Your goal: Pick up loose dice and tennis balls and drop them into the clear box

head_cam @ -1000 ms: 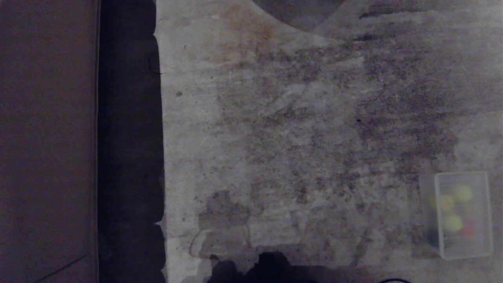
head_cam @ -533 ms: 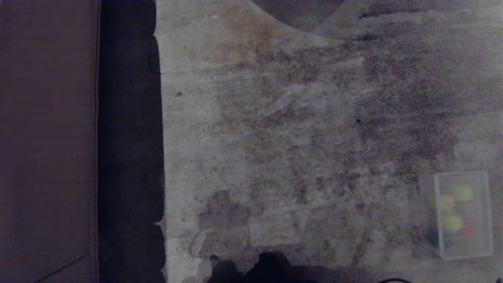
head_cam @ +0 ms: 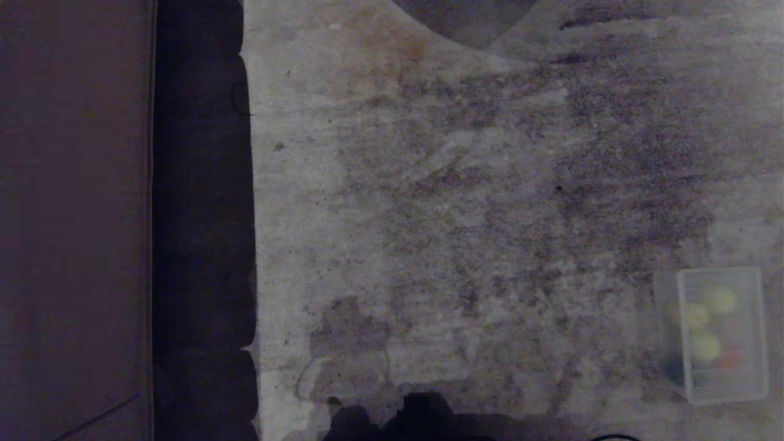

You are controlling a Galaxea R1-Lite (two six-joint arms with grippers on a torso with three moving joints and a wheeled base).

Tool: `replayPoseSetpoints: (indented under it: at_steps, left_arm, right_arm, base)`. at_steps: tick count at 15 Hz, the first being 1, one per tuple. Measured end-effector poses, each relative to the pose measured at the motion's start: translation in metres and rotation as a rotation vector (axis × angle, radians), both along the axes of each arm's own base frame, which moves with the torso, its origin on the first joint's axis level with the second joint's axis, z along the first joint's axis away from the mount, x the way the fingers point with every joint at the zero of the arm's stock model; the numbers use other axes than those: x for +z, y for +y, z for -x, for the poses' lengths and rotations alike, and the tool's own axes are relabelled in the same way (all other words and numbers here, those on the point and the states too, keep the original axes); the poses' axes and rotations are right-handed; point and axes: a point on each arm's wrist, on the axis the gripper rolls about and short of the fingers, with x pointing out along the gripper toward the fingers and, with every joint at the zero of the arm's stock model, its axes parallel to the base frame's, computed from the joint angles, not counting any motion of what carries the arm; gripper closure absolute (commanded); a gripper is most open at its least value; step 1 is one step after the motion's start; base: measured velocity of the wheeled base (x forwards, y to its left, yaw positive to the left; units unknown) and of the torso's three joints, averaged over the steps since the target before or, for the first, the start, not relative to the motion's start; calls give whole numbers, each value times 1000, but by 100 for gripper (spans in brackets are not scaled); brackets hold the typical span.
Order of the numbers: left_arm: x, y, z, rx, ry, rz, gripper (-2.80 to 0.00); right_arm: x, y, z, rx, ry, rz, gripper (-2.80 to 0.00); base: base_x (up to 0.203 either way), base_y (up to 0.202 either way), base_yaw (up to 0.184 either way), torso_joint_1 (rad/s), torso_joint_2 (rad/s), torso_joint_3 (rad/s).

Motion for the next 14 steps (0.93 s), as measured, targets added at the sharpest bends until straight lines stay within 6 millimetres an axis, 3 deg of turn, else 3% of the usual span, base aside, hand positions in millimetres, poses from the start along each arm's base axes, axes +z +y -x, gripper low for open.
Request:
replayPoseSetpoints:
  at_steps: [6, 14]
  left_arm:
    - [0, 0, 0, 0, 0, 0, 0]
    - [0, 0, 0, 0, 0, -3, 0]
  right_arm:
    - [-5, 0, 15, 9, -156, 43, 0]
    - [-6, 0, 17, 7, -178, 38, 0]
  base:
    - [0, 0, 0, 0, 0, 0]
    - [0, 0, 0, 0, 0, 0]
